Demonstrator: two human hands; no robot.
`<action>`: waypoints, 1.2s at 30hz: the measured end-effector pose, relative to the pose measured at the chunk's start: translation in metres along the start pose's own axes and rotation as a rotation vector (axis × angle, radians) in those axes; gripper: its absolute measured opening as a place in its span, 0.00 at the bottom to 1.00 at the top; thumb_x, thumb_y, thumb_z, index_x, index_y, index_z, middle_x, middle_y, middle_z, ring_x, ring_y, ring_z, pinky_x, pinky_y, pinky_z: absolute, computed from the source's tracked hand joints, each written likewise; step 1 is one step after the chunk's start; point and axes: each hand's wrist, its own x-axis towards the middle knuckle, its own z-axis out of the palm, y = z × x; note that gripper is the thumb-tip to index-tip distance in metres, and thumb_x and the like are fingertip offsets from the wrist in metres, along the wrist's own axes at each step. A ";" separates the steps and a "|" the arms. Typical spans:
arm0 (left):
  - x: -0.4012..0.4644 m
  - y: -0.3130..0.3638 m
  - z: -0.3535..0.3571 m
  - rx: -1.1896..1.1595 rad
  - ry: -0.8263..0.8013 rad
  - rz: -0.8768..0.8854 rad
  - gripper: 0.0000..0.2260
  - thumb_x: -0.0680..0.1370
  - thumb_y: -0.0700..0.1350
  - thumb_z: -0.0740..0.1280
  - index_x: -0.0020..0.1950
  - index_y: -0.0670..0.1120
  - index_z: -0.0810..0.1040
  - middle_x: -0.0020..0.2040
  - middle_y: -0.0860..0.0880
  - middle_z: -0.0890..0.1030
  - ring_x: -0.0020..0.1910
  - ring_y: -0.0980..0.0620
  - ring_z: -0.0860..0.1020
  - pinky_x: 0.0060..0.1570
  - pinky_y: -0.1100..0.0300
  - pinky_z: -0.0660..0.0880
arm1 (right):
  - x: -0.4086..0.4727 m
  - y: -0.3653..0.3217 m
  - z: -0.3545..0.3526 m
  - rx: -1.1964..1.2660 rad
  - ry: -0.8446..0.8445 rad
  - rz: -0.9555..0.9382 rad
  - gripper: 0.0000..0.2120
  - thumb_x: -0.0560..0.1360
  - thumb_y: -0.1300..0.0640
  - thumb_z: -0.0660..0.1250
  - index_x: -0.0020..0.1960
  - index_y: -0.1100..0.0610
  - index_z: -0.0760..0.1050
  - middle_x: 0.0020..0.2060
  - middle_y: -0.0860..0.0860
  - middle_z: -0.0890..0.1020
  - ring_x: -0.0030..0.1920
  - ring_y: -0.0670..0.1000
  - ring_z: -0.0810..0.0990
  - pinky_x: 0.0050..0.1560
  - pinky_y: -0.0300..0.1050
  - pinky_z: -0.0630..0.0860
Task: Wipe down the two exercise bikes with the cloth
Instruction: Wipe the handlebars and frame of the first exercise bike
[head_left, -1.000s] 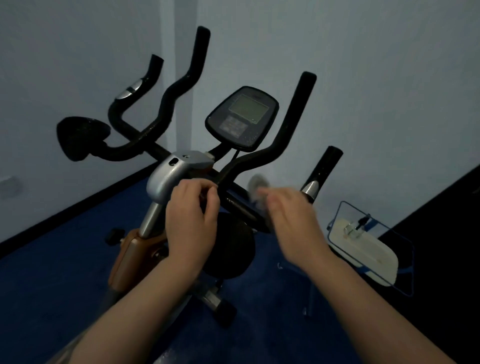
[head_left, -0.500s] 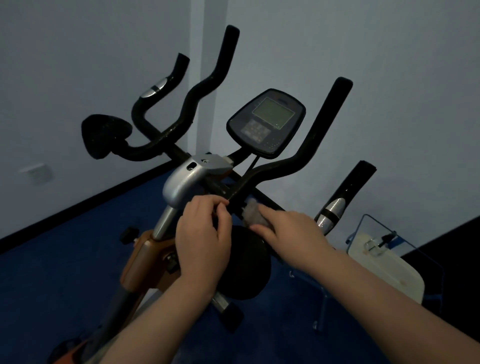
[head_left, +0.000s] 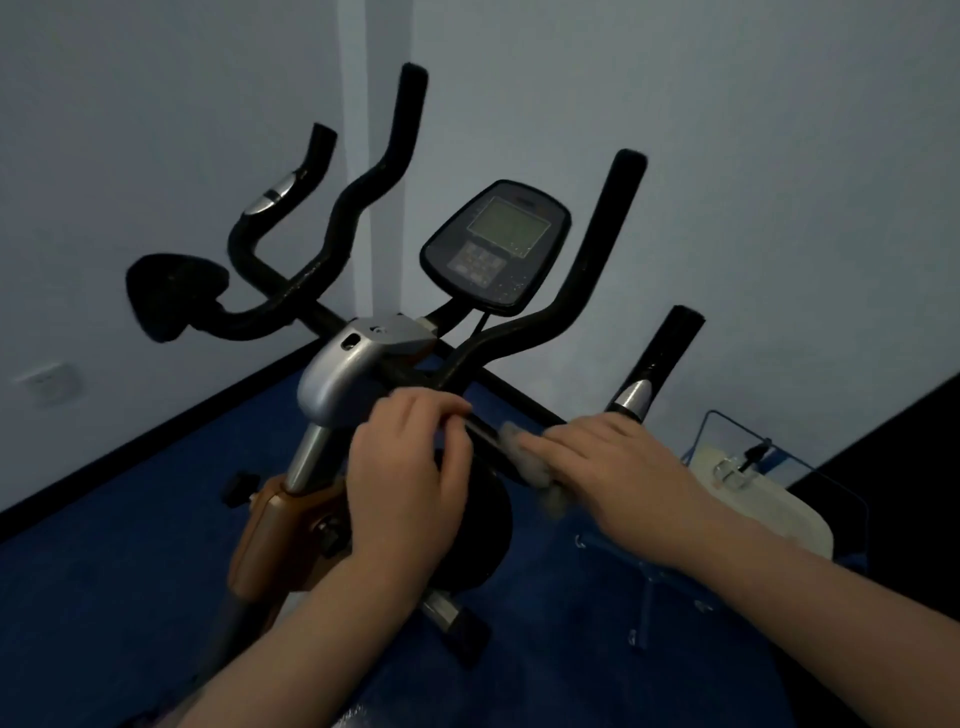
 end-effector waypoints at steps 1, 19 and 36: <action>0.001 0.010 0.004 -0.003 -0.029 0.053 0.07 0.77 0.45 0.60 0.49 0.49 0.77 0.44 0.53 0.78 0.42 0.55 0.74 0.42 0.56 0.71 | -0.008 0.009 -0.001 0.000 0.048 0.037 0.18 0.74 0.60 0.65 0.64 0.54 0.73 0.54 0.49 0.78 0.53 0.52 0.75 0.62 0.47 0.67; 0.022 0.026 0.043 0.137 -0.299 0.024 0.05 0.74 0.46 0.64 0.47 0.53 0.78 0.41 0.57 0.80 0.36 0.58 0.77 0.34 0.61 0.69 | -0.012 0.012 0.041 0.250 0.458 0.402 0.21 0.82 0.51 0.48 0.60 0.58 0.76 0.62 0.53 0.75 0.72 0.54 0.62 0.73 0.58 0.53; 0.022 0.025 0.043 0.132 -0.273 -0.039 0.04 0.73 0.46 0.65 0.45 0.54 0.78 0.39 0.59 0.78 0.30 0.63 0.71 0.33 0.70 0.63 | 0.026 0.118 -0.006 0.067 0.588 0.459 0.14 0.76 0.49 0.60 0.45 0.59 0.77 0.44 0.54 0.77 0.47 0.54 0.75 0.61 0.54 0.71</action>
